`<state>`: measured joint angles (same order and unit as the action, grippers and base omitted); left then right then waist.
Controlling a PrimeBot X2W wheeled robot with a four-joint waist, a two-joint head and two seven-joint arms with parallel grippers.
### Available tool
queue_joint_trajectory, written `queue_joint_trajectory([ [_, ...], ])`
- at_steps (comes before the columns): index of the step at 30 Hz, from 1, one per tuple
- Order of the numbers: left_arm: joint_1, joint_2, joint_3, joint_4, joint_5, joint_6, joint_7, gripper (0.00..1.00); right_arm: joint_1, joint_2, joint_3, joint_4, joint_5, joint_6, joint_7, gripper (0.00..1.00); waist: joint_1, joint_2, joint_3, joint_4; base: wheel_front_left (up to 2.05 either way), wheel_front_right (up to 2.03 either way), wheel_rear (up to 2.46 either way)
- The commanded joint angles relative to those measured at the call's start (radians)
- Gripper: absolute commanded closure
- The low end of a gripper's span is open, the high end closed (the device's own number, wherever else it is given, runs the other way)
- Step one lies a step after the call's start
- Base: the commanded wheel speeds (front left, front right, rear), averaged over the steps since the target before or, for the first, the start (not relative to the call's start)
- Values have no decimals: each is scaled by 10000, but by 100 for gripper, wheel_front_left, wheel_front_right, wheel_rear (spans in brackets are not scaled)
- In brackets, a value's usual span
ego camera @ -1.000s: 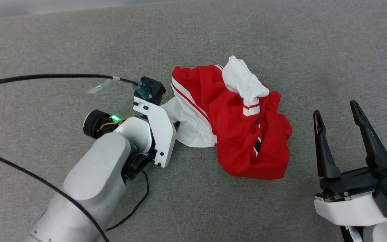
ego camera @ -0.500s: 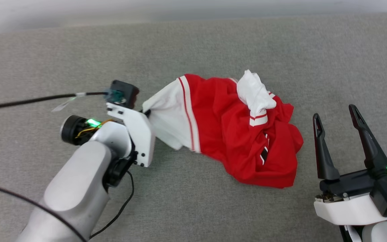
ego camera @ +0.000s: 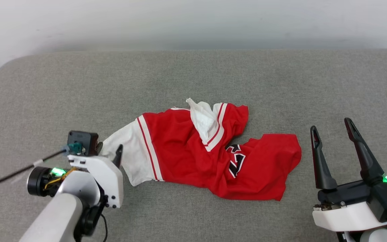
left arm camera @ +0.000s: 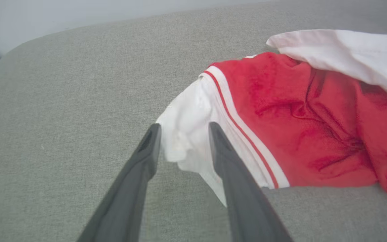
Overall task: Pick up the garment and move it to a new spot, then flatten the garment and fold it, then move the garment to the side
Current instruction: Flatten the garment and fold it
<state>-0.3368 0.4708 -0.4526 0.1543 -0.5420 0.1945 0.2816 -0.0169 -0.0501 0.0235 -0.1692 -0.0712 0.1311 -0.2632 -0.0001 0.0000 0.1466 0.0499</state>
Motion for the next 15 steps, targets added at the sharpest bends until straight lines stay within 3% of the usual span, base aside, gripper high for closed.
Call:
queue_joint_trajectory([
  [1,213,-2,-35,-38,92,-36,-324,0,36,-1,16,42,9,-7,-24,0,1,0,-59,-13,0,0,0],
  [10,695,-355,245,-130,972,-225,-4764,0,160,0,-98,8,-30,-7,-22,0,1,0,-464,75,0,0,0],
  [15,1362,-815,603,-385,1267,-149,-5458,0,225,-1,-162,5,-41,-7,-24,0,1,0,-659,227,0,0,0],
])
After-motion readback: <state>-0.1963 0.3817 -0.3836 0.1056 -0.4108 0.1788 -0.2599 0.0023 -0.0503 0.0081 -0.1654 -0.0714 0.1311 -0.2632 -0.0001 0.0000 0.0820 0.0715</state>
